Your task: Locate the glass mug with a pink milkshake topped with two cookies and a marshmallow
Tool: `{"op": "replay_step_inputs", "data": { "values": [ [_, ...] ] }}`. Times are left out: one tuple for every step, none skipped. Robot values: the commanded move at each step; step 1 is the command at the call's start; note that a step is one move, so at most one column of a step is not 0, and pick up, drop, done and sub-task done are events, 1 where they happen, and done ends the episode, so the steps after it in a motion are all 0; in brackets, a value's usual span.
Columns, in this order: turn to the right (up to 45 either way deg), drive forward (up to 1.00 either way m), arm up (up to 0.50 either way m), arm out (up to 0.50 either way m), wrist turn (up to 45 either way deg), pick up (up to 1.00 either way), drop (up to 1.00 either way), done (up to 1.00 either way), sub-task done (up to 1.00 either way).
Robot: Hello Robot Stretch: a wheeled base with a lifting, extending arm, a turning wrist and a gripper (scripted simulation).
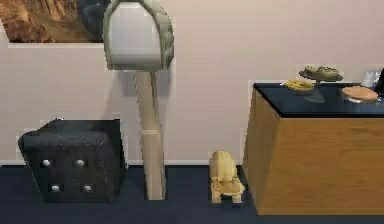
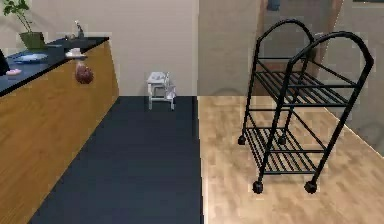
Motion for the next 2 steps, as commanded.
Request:
{"op": "replay_step_inputs", "data": {
  "values": [
    [45.0,0.00,0.00,0.00,0.0,0.00,0.00,0.00,0.00],
    [45.0,0.00,0.00,0.00,0.0,0.00,0.00,0.00,0.00]
  ]
}}
